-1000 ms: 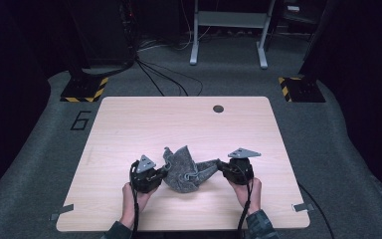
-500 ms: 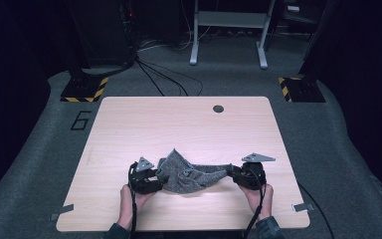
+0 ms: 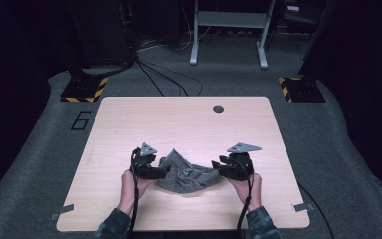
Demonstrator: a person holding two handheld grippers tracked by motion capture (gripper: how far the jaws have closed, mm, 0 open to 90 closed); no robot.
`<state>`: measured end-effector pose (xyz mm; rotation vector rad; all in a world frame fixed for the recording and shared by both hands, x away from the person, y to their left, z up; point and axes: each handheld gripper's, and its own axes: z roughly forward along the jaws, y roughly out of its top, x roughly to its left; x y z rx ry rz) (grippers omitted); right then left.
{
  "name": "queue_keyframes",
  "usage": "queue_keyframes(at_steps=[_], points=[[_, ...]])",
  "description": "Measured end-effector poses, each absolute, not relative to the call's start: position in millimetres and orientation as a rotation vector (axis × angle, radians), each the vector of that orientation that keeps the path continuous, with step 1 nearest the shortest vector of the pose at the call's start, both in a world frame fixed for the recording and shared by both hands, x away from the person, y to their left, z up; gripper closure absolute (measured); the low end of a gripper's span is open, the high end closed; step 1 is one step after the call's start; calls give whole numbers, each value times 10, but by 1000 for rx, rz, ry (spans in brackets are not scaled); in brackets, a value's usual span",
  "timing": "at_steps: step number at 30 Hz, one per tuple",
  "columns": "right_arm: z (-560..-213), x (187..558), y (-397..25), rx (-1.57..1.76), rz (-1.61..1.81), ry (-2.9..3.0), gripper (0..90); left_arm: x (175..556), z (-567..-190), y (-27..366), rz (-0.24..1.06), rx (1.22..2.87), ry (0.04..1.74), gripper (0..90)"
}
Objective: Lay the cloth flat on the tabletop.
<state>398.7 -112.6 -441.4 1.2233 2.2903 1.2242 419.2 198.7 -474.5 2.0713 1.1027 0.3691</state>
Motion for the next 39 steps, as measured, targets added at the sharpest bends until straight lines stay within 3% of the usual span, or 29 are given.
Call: queue_keyframes(at_steps=[3,7,8,9,12,13,14,17,21,23,27,30,31,32,34,39], points=[[-4584,4108,-871,1192,1152,2434,568,4304,-4853,1910,319,2111,1136,263],[-4821,4154,-669,1171,1011,2553,582,4342,-4927,1879,310,2152,1140,406],[-4821,4154,-669,1171,1011,2553,582,4343,-4954,1859,300,2139,1154,406],[-4911,4139,-629,1158,965,2584,645,4354,-4981,1848,291,2167,1120,495],[-4975,4104,-642,1180,966,2585,758,4370,-5008,1799,316,2185,1095,608],[-4975,4104,-642,1180,966,2585,758,4370,-5008,1799,316,2185,1095,644],[-4975,4068,-668,1176,969,2584,822,4384,-5019,1754,333,2188,1084,680],[-4963,4006,-685,1165,959,2602,864,4407,-5025,1707,339,2209,1062,728],[-4959,3928,-683,1146,945,2630,861,4411,-5030,1695,328,2219,1062,694],[-4926,3884,-683,1138,946,2640,799,4399,-5024,1711,335,2198,1088,474],[-4789,3951,-752,1153,1028,2594,760,4381,-4976,1722,372,2192,1069,377],[-4714,4010,-768,1156,1064,2549,759,4381,-4974,1719,392,2200,1054,504],[-4678,4044,-764,1158,1069,2539,759,4379,-4979,1713,386,2196,1048,504],[-4638,4133,-746,1170,1086,2513,760,4372,-4985,1704,389,2205,1039,616],[-4638,4248,-721,1178,1111,2499,767,4365,-4987,1706,395,2211,1027,703],[-4717,4460,-603,1223,1110,2526,774,4329,-4996,1719,386,2189,1012,800]])
